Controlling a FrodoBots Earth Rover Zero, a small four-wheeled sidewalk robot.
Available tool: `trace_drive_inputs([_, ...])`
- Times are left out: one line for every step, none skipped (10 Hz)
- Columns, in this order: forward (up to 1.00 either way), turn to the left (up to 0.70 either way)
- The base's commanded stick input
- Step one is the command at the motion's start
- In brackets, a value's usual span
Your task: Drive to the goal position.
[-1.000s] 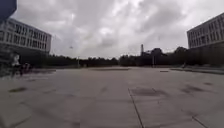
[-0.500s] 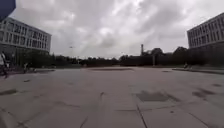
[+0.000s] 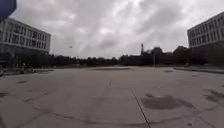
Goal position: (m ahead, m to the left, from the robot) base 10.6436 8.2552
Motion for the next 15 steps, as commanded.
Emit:
trace_drive_inputs([0.70,0.03])
trace_drive_inputs([0.70,0.03])
trace_drive_inputs([0.70,0.03])
trace_drive_inputs([0.70,0.03])
trace_drive_inputs([0.70,0.03])
trace_drive_inputs([0.70,0.03])
trace_drive_inputs([0.70,0.03])
trace_drive_inputs([0.70,0.03])
trace_drive_inputs([0.70,0.03])
trace_drive_inputs([0.70,0.03])
trace_drive_inputs([0.70,0.03])
trace_drive_inputs([0.70,0.03])
trace_drive_inputs([0.70,0.03])
trace_drive_inputs([0.70,0.03])
trace_drive_inputs([0.70,0.03])
